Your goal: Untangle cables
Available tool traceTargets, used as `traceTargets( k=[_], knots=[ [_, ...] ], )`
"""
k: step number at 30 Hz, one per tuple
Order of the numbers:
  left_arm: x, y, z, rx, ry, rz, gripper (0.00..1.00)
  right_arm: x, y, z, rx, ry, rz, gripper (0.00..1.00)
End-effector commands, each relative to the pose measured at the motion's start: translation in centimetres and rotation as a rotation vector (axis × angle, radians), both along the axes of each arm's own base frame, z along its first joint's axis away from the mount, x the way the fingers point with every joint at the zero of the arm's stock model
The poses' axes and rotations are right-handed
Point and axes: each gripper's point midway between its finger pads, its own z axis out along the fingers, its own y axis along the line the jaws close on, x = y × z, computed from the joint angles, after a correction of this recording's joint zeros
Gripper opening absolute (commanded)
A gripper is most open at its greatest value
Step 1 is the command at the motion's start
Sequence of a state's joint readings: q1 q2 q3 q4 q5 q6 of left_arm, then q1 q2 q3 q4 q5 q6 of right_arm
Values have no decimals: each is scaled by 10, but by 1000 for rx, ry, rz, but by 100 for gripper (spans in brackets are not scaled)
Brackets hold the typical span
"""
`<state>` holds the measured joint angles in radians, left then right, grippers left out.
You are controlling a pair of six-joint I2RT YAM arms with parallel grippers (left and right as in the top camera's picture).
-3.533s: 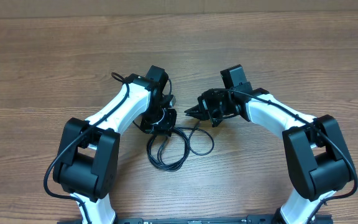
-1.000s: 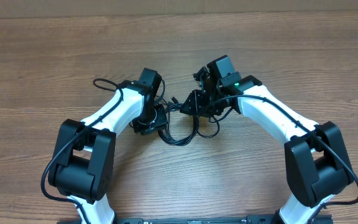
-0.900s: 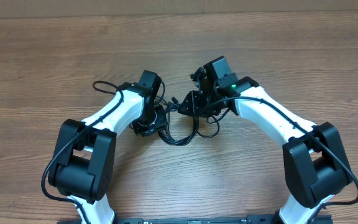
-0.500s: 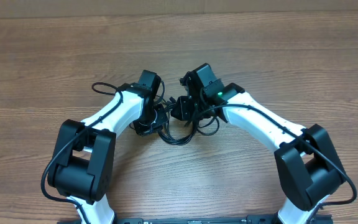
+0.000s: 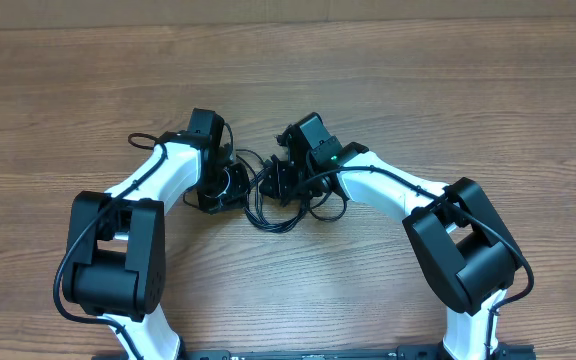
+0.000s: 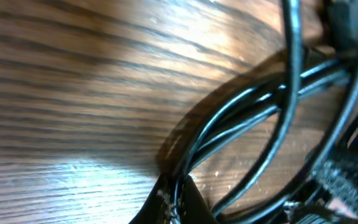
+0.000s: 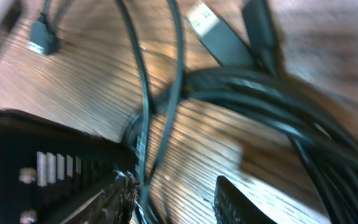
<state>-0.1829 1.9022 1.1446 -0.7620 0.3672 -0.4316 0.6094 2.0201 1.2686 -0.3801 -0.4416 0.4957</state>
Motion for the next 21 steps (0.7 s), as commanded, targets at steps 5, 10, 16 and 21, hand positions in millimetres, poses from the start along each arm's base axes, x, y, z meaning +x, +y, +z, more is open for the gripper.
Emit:
traceTargets(
  k=[5, 10, 16, 21],
  knots=[
    [-11, -27, 7, -159, -24, -165, 4, -3, 8, 3, 27, -2, 20, 39],
    [-11, -28, 8, -167, -24, -167, 4, -6, 9, -1, -5, -8, 19, 28],
    [-11, -28, 8, -167, -23, -166, 4, -10, 6, -5, -27, 5, 19, 25],
    [-11, -28, 8, -165, -20, -159, 4, -13, 5, -10, -71, -11, 16, 17]
  ],
)
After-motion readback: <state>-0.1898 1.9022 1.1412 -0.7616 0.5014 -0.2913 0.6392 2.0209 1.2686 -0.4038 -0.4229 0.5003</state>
